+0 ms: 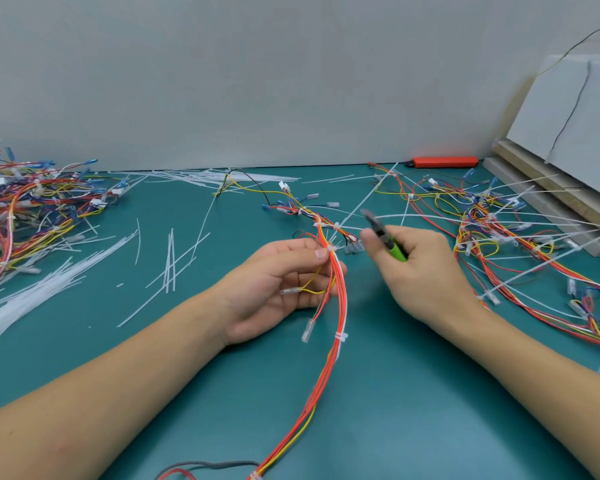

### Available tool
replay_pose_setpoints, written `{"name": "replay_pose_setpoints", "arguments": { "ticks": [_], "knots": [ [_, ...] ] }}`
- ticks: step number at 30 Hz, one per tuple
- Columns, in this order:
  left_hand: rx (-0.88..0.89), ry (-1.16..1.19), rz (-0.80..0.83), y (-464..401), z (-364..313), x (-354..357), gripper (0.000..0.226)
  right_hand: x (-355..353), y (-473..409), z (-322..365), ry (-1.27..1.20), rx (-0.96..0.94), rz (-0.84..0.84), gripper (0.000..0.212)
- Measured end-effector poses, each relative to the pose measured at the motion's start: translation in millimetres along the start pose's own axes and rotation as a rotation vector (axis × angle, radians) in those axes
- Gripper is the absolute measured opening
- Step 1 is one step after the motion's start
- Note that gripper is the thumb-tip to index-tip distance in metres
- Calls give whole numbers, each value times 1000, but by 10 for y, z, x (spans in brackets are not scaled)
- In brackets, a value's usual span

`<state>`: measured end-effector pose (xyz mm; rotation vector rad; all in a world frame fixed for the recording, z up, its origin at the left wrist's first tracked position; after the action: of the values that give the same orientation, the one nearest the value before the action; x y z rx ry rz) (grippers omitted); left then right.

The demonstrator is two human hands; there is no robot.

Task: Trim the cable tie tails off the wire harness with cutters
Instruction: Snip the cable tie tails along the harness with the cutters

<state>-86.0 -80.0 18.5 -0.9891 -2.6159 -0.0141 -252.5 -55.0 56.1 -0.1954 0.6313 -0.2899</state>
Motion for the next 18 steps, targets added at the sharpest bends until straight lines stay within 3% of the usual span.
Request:
{"name": "replay_pose_setpoints", "arguments": {
  "ticks": [8,12,18],
  "knots": [
    [-42,109,-59,11,-4,13,17,3,-5,-53,-266,74,26,22],
    [-59,101,-115,-13,8,-23,28,-49,-39,-84,-579,202,38,28],
    [-49,124,-240,-23,30,-95,38,-25,21,-23,-599,209,63,33]
  ]
}}
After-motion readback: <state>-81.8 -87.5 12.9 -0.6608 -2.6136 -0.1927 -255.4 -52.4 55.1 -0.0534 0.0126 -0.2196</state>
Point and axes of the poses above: each hand's wrist, its own y-axis away from the middle knuckle, its own x-axis out of the palm, z = x × y, the point moved 8 cm from there along -y, towards the middle knuckle, and after that the axes turned 12 degrees about x, right-handed, at the moved point
